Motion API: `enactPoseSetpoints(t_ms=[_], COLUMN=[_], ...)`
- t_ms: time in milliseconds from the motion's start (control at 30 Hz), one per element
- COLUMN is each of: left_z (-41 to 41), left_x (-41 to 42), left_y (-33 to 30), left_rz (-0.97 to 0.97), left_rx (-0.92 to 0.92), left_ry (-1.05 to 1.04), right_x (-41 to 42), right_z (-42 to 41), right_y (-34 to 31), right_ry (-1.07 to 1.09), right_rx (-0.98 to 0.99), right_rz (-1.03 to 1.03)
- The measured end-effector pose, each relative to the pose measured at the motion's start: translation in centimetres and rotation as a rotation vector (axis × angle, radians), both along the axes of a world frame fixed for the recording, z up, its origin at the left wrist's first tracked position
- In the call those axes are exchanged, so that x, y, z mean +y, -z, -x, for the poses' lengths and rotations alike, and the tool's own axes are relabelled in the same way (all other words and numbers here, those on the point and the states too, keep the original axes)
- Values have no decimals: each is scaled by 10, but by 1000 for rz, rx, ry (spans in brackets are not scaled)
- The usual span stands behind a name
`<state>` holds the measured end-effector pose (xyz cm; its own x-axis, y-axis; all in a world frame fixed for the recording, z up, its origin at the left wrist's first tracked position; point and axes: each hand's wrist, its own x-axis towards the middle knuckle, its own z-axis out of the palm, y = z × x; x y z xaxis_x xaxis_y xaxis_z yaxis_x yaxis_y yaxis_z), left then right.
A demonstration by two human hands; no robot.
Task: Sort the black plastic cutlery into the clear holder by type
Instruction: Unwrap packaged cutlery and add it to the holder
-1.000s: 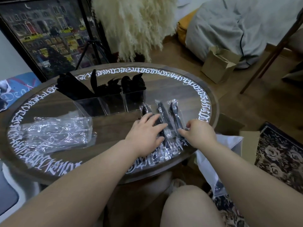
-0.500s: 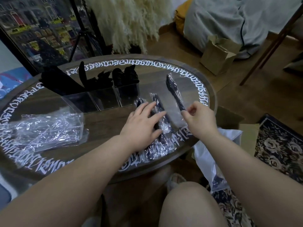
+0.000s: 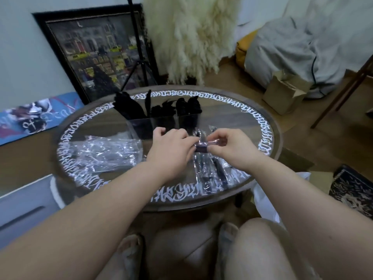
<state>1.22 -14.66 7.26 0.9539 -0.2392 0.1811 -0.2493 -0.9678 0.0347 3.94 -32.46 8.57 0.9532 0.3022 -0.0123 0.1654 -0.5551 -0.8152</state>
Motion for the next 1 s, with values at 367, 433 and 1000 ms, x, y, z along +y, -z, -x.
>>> enactPoseSetpoints(t_ms=[367,433,1000], left_z=[54,58,41], left_x=[78,86,102], left_y=[13,19,49], left_rz=[221,204,290], left_rx=[80,58,147], left_ry=[-199,-236,-375], right_x=[85,95,125], right_z=[20,23,18], right_y=[13,20,54], right_ry=[-112,-117,-85], right_rx=[-30,-22,-362], right_rz=[-5,-28,181])
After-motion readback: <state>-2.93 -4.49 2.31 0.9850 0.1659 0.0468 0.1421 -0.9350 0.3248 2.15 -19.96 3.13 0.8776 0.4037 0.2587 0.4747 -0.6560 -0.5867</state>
